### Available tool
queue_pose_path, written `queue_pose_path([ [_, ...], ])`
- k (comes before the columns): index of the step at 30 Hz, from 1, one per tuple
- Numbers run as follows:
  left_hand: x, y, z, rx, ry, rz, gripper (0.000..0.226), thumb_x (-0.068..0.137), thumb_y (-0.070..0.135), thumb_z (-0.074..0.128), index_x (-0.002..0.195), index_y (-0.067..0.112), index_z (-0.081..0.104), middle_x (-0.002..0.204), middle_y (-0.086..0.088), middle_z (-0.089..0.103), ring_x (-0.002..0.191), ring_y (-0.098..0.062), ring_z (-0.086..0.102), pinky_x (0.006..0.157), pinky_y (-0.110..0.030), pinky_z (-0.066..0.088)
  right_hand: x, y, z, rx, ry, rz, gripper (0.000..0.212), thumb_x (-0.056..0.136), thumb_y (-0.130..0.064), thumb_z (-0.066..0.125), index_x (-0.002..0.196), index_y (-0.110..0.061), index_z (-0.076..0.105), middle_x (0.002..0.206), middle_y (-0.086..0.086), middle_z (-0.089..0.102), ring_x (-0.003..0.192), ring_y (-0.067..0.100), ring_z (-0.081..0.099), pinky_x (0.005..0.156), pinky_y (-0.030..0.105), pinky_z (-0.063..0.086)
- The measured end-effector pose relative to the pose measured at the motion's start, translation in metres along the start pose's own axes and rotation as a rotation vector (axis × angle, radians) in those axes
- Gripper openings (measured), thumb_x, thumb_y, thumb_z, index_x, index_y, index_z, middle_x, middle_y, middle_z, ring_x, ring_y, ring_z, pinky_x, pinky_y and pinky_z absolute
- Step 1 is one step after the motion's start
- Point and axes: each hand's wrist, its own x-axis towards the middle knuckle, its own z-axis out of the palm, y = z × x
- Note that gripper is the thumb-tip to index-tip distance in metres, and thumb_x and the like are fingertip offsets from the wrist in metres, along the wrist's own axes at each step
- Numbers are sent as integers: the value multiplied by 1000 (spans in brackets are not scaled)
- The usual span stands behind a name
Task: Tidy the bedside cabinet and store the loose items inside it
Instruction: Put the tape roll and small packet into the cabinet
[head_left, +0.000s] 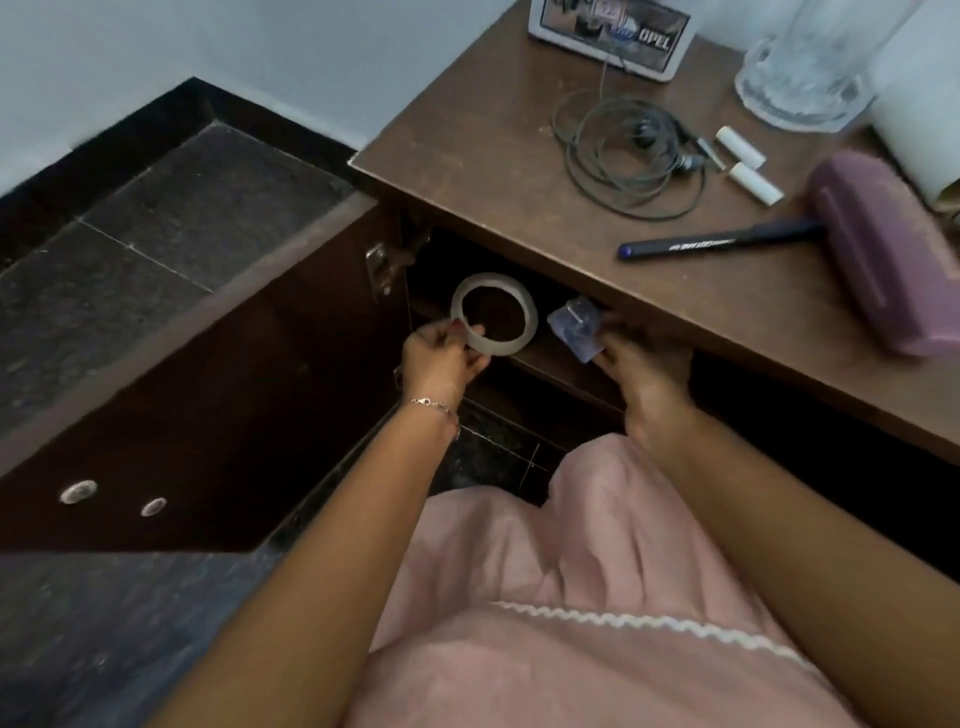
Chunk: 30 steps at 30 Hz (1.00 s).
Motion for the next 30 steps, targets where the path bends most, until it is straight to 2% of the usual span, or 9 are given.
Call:
queue_pose_path([
  [6,23,3,4,-42,-14,88,10,96,8,52,87,9,58,85,-4,63,74,-13,62,68,-23,56,31,10,6,-80,-14,-15,33,86,0,61,119,0,61,116,14,64,90,14,62,52,11,48],
  [8,28,6,5,-30,-49,155,11,92,1,55,102,6,58,84,0,61,78,-12,61,76,-25,55,35,8,7,-103,-6,-39,33,87,-1,59,120,-1,60,113,12,64,82,10,61,52,11,48],
  [10,32,8,4,48,-80,250,33,88,-1,60,121,1,56,94,2,63,87,-12,62,89,-29,53,40,8,8,-120,17,-74,34,87,1,59,120,1,59,108,10,62,77,8,59,53,12,49],
  [12,32,10,4,155,-109,324,47,86,-2,62,131,2,51,109,2,59,101,-10,58,93,-20,45,41,8,9,-148,47,-101,37,85,0,63,121,-1,59,111,9,62,83,10,61,64,16,53],
  [16,44,11,5,413,-163,479,47,83,-1,64,128,5,53,121,-5,60,112,-14,56,93,-21,43,43,9,10,-391,61,-237,53,73,-20,78,122,-10,61,122,4,63,106,15,62,95,29,50],
  [21,69,8,9,861,-109,671,41,84,9,61,125,8,55,125,-14,59,116,-27,57,95,-28,46,65,18,7,-597,24,-432,61,54,-32,76,111,-12,67,113,7,69,104,21,66,93,43,52],
  [24,76,13,13,992,-79,725,39,88,15,59,126,11,55,128,-12,59,119,-27,55,94,-30,45,69,14,10,-747,-39,-521,59,60,-40,71,112,-11,68,114,6,70,106,20,66,95,40,51],
  [27,80,17,16,1033,-44,762,38,90,20,57,127,11,56,129,-12,59,120,-28,55,95,-30,44,52,2,15,-864,-40,-526,39,78,-25,73,114,-9,68,118,10,68,112,23,62,100,36,46],
  [30,83,15,17,1019,-11,766,40,89,20,57,128,11,54,129,-12,59,121,-29,54,97,-31,45,52,-4,15,-907,-22,-544,35,84,-22,69,118,-11,67,124,10,64,118,23,58,102,30,43],
])
